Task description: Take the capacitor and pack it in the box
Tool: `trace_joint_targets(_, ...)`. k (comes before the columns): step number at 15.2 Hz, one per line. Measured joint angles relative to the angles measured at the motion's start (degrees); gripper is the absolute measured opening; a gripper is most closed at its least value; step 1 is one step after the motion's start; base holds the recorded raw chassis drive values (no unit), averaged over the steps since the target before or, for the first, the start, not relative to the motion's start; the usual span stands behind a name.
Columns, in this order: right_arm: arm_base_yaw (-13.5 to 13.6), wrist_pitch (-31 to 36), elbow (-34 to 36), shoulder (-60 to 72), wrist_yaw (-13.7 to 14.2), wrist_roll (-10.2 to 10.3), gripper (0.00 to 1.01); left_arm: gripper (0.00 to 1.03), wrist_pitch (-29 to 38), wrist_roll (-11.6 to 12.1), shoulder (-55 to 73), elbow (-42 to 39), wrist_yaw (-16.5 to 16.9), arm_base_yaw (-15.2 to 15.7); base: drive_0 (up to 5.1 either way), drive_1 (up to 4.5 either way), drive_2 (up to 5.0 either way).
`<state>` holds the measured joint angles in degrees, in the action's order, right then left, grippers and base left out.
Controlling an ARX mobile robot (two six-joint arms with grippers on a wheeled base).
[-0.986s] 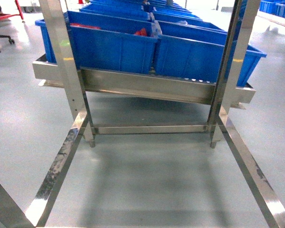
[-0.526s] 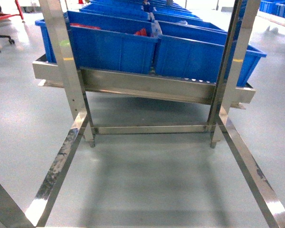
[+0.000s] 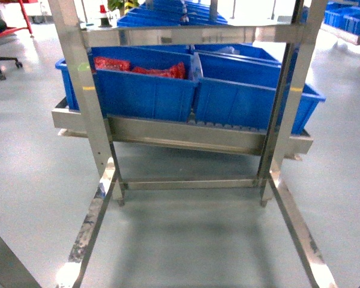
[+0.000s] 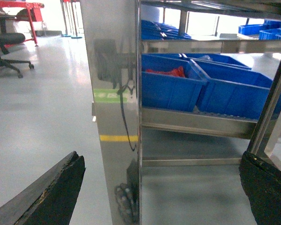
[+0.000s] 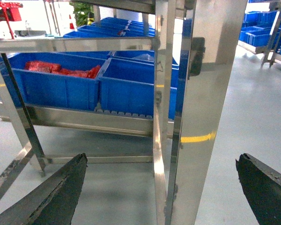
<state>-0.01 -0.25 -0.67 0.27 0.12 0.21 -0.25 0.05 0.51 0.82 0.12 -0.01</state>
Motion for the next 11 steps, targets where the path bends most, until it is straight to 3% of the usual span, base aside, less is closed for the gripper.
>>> trace_joint_targets(11,0.0,-0.02,0.0,0.0,-0.13,-0.11,0.98,0.98,0.0,-0.04,0.0,0.0,-0.2,0.0,0.0,0.0,0.0)
